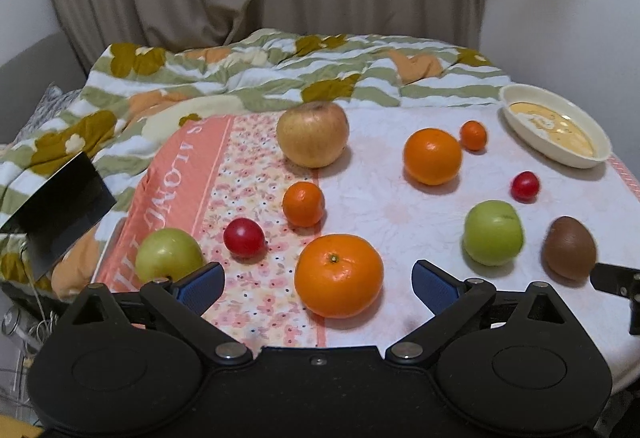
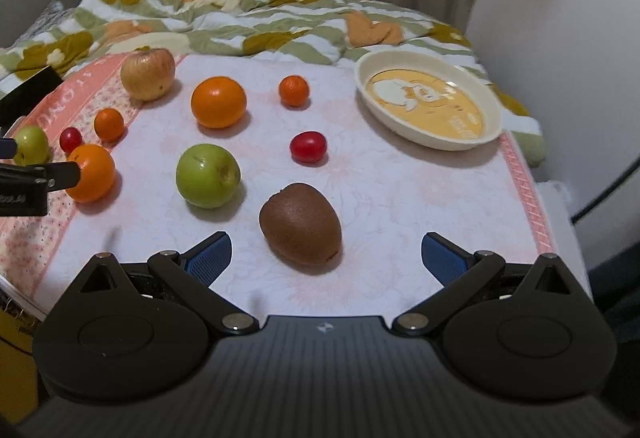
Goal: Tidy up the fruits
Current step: 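Grasp the large orange with the left tool while the right tool grasps the brown kiwi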
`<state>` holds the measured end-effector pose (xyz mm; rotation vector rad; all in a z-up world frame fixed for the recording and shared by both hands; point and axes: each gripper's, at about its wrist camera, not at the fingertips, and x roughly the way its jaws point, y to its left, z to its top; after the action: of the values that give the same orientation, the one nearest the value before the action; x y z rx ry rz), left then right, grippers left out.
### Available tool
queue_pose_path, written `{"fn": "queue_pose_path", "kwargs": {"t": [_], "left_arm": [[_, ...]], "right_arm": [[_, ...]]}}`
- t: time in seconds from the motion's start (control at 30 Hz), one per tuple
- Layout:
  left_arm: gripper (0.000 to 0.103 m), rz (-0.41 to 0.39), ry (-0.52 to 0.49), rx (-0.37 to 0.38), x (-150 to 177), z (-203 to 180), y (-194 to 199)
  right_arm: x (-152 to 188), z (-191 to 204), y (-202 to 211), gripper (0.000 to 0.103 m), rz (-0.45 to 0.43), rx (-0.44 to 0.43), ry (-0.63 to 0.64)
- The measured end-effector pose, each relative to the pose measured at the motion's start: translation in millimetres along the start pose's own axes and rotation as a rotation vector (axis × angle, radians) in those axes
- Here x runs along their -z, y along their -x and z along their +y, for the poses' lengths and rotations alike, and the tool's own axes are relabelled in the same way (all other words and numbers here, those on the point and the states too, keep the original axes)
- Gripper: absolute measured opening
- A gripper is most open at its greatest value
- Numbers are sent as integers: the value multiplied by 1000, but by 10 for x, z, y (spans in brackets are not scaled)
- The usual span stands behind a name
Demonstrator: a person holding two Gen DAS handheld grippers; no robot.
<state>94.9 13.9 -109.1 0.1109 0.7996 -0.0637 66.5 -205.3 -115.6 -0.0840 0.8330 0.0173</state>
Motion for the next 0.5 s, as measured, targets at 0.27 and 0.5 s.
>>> {"fn": "queue_pose_path", "kwargs": {"t": [0.27, 0.5], "left_arm": [[79, 53, 61, -26, 3, -74, -279], [66, 79, 116, -3, 37, -84, -380]], "right_arm": [[25, -48, -290, 103, -14, -68, 67], [24, -90, -454, 102, 8, -125, 78]]}}
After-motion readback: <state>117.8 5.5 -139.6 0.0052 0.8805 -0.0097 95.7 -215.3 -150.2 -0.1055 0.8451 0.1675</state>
